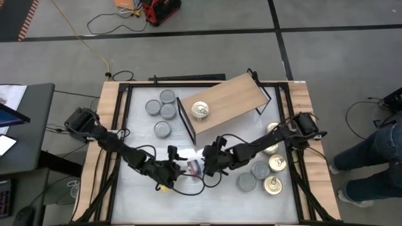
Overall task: Stack canned seafood by type on shelf
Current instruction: Stack the blue tuna can on top of the blue tuna can
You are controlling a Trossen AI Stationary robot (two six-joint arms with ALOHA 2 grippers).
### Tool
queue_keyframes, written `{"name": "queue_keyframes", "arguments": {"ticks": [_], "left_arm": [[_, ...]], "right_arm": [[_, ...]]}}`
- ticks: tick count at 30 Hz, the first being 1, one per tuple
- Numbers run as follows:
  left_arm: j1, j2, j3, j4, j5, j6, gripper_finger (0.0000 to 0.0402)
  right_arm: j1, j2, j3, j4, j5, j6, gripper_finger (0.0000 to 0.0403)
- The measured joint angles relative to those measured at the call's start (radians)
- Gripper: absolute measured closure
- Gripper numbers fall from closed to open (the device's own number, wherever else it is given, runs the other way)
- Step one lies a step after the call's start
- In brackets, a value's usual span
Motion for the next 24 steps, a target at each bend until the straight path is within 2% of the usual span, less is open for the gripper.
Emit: {"name": "queue_keyframes", "arguments": {"ticks": [5, 10, 15, 19, 24], "left_arm": [[0.012, -0.039, 0.001, -0.019, 0.01, -0.014, 0.0162], [0.049, -0.04, 0.001, -0.018, 0.033, 0.038, 0.0162], [0.096, -0.035, 0.001, -0.019, 0.032, 0.098, 0.0162], [0.134, -0.034, 0.001, -0.026, 0.044, 0.163, 0.0162], [0.142, -0.035, 0.001, -0.026, -0.058, 0.236, 0.0162]], "right_arm": [[0.086, -0.072, 0.0, -0.089, -0.083, 0.086, 0.0117], [0.163, -0.043, 0.0, 0.056, -0.086, 0.033, 0.0117], [0.156, 0.003, 0.0, 0.154, -0.083, 0.014, 0.0117], [0.14, 0.019, -0.001, 0.162, -0.081, 0.023, 0.0117], [0.145, 0.017, 0.0, 0.202, -0.081, 0.025, 0.0117]]}}
